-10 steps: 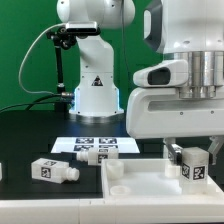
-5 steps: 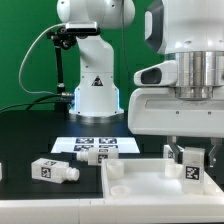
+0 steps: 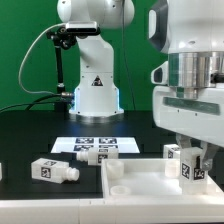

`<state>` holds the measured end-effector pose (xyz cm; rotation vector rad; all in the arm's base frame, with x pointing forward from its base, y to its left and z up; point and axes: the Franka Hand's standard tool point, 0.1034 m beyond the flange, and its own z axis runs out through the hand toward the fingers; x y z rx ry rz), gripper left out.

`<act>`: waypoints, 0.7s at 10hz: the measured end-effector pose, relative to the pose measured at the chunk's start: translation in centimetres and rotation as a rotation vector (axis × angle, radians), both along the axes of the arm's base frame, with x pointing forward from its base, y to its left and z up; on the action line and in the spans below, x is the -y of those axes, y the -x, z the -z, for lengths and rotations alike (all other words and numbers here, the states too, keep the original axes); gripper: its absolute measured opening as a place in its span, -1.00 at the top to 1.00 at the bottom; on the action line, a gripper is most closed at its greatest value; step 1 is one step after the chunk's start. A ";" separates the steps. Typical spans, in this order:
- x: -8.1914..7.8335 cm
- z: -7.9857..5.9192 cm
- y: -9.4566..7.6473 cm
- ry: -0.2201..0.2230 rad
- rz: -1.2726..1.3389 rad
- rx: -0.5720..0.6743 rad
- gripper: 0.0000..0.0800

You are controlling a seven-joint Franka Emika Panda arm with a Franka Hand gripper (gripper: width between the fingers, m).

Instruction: Assemble one leg

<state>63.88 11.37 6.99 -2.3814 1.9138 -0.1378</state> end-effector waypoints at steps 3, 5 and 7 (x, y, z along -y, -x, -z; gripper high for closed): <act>-0.1 0.0 0.0 -0.035 0.178 -0.002 0.29; 0.1 -0.1 -0.1 -0.114 0.447 -0.013 0.29; 0.4 0.1 -0.2 -0.155 0.646 -0.015 0.29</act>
Offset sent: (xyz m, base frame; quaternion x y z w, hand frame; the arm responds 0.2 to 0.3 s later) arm 0.0000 0.0000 0.0000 0.0000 0.0000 0.1296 0.9916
